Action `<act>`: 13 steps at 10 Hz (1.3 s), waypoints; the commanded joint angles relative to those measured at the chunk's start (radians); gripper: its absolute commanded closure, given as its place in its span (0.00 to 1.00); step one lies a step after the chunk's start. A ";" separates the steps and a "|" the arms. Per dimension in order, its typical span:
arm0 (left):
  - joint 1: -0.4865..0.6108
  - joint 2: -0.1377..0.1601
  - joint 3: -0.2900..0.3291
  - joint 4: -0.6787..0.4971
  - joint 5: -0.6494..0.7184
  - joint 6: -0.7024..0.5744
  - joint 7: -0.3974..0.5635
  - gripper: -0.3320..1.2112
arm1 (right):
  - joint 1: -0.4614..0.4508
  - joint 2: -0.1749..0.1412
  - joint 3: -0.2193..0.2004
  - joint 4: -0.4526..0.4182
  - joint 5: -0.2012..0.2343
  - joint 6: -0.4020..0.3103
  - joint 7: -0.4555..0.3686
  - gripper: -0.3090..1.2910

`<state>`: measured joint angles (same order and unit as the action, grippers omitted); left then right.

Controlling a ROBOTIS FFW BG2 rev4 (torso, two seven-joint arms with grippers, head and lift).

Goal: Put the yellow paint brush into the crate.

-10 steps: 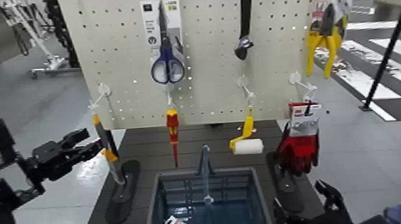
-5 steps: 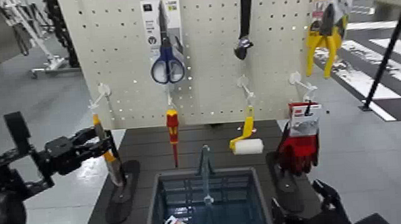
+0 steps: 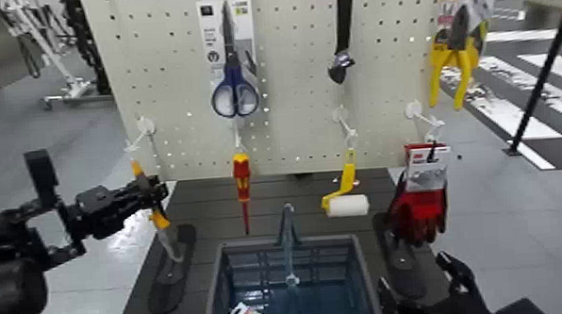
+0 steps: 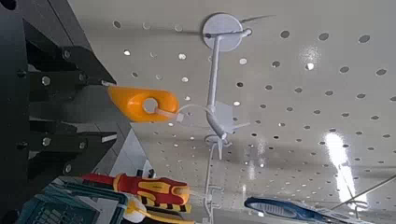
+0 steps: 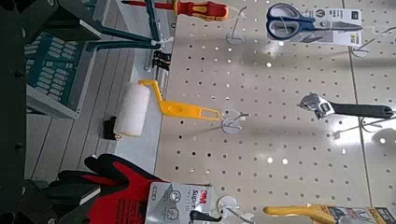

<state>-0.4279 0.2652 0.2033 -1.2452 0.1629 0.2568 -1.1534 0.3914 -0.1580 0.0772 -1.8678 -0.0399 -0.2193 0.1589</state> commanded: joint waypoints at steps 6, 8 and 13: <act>0.018 -0.015 0.016 -0.083 0.004 0.032 -0.026 0.87 | 0.007 -0.002 -0.008 -0.005 -0.003 -0.005 0.005 0.28; 0.083 -0.041 0.071 -0.318 -0.003 0.176 -0.101 0.87 | 0.014 -0.002 -0.014 -0.010 -0.003 -0.006 0.005 0.28; 0.152 -0.072 0.099 -0.614 0.072 0.326 -0.123 0.87 | 0.034 0.000 -0.031 -0.028 0.000 -0.006 0.005 0.28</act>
<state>-0.2761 0.1946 0.3049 -1.8468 0.2265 0.5798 -1.2760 0.4245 -0.1568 0.0456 -1.8948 -0.0399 -0.2255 0.1641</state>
